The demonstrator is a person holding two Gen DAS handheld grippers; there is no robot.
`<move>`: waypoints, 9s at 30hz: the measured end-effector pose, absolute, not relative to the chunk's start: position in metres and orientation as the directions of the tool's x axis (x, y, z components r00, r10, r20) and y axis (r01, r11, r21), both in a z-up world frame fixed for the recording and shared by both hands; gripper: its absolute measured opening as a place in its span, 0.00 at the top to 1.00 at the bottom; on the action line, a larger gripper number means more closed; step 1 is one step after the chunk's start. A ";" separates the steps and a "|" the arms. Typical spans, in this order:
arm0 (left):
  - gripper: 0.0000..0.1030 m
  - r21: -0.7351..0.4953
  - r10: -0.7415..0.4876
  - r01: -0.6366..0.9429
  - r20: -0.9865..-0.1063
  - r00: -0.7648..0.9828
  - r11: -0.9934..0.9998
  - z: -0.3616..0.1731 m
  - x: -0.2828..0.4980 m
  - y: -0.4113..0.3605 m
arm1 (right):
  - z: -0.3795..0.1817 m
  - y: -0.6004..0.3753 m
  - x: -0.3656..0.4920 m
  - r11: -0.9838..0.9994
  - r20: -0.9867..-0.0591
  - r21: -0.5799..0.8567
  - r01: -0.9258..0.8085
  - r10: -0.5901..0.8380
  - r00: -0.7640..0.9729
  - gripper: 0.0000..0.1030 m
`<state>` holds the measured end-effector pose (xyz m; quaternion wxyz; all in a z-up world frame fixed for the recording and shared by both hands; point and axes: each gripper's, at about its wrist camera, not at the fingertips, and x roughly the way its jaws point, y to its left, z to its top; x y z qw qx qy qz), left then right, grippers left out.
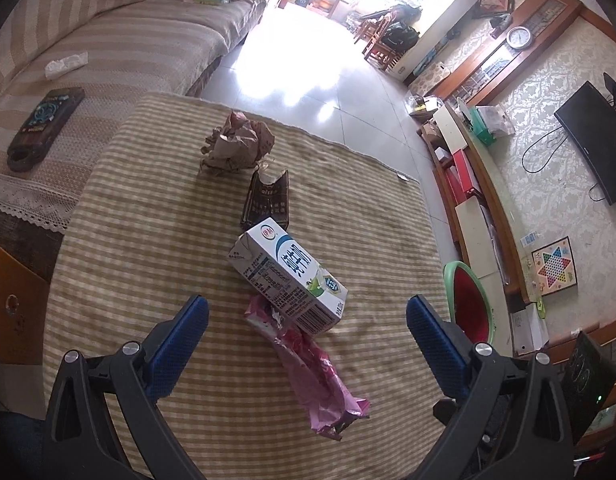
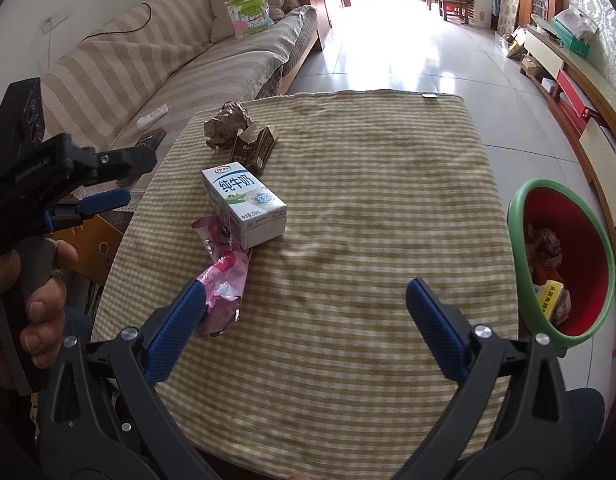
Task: Collect trash
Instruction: 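Move both tools back over the table toward the milk carton and pink wrapper, then grasp the white milk carton with the left tool while the right tool grasps the pink wrapper, then carry the milk carton and pink wrapper over the red bin and release both, then move both tools back over the table toward the crumpled paper and brown box, then grasp the crumpled patterned paper with the left tool while the right tool grasps the brown box, then carry the crumpled paper and brown box over the red bin and release both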
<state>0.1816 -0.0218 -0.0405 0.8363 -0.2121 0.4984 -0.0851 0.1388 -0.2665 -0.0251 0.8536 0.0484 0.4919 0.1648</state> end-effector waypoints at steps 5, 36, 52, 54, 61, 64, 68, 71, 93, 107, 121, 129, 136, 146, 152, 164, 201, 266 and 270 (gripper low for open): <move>0.08 -0.478 -0.378 -0.143 -0.817 0.436 0.867 -0.072 0.205 -0.021 | -0.036 -0.268 0.140 0.937 -0.828 0.266 -0.228 0.343 0.444 0.04; 0.56 -0.506 -0.419 -0.196 -0.835 0.357 0.840 -0.137 0.271 -0.043 | -0.078 -0.265 0.151 0.912 -0.845 0.339 -0.231 0.403 0.351 0.04; 0.60 -0.471 -0.371 -0.110 -0.799 0.473 0.875 -0.091 0.259 -0.024 | -0.116 -0.204 0.168 0.876 -0.892 0.302 -0.375 0.399 0.213 0.66; 0.60 -0.462 -0.361 -0.102 -0.795 0.487 0.881 -0.085 0.257 -0.021 | -0.117 -0.200 0.166 0.878 -0.896 0.286 -0.383 0.387 0.217 0.74; 0.61 -0.464 -0.360 -0.084 -0.777 0.517 0.882 -0.069 0.246 -0.015 | -0.105 -0.211 0.161 0.876 -0.881 0.314 -0.366 0.413 0.232 0.84; 0.61 -0.455 -0.353 -0.070 -0.769 0.534 0.888 -0.058 0.239 -0.015 | -0.094 -0.218 0.158 0.878 -0.870 0.319 -0.357 0.421 0.257 0.84; 0.60 -0.441 -0.339 -0.051 -0.754 0.563 0.896 -0.039 0.231 -0.015 | -0.081 -0.226 0.154 0.876 -0.859 0.331 -0.350 0.433 0.273 0.84; 0.61 -0.433 -0.327 -0.047 -0.745 0.581 0.900 -0.026 0.226 -0.016 | -0.076 -0.232 0.147 0.879 -0.859 0.323 -0.351 0.427 0.280 0.85; 0.61 -0.331 -0.336 0.123 -0.725 0.601 0.936 0.032 0.211 -0.098 | -0.010 -0.360 0.143 0.942 -0.781 0.308 -0.131 0.329 0.530 0.86; 0.61 -0.332 -0.428 0.271 -0.727 0.537 0.904 0.031 0.217 -0.190 | 0.019 -0.454 0.146 0.951 -0.734 0.309 0.007 0.234 0.637 0.86; 0.61 -0.353 -0.525 0.416 -0.732 0.435 0.838 0.011 0.230 -0.302 | 0.012 -0.535 0.147 0.935 -0.724 0.328 0.137 0.156 0.672 0.86; 0.61 -0.334 -0.541 0.484 -0.745 0.391 0.809 -0.002 0.234 -0.358 | -0.001 -0.571 0.145 0.921 -0.730 0.341 0.187 0.134 0.670 0.86; 0.61 -0.323 -0.539 0.517 -0.768 0.345 0.792 -0.017 0.235 -0.397 | -0.019 -0.596 0.148 0.903 -0.741 0.359 0.236 0.122 0.660 0.85; 0.61 -0.291 -0.501 0.537 -0.812 0.299 0.792 -0.040 0.245 -0.421 | -0.041 -0.610 0.149 0.880 -0.751 0.388 0.272 0.131 0.647 0.85; 0.64 -0.271 -0.479 0.539 -0.827 0.293 0.797 -0.047 0.249 -0.431 | -0.050 -0.614 0.156 0.879 -0.764 0.388 0.276 0.139 0.630 0.85; 0.36 -0.310 -0.518 0.523 -0.797 0.312 0.793 -0.038 0.249 -0.419 | -0.053 -0.612 0.162 0.884 -0.764 0.386 0.264 0.146 0.628 0.85; 0.08 -0.306 -0.385 0.236 -0.766 0.514 0.922 0.002 0.212 -0.177 | 0.002 -0.441 0.176 0.972 -0.767 0.224 0.063 0.136 0.628 0.05; 0.56 -0.238 -0.177 -0.030 -0.796 0.579 0.971 -0.079 0.343 0.043 | -0.113 -0.108 0.317 0.902 -0.846 0.136 -0.410 0.320 0.425 0.53; 0.56 -0.237 -0.178 -0.024 -0.789 0.588 0.971 -0.072 0.335 0.040 | -0.104 -0.119 0.308 0.904 -0.842 0.132 -0.406 0.319 0.436 0.55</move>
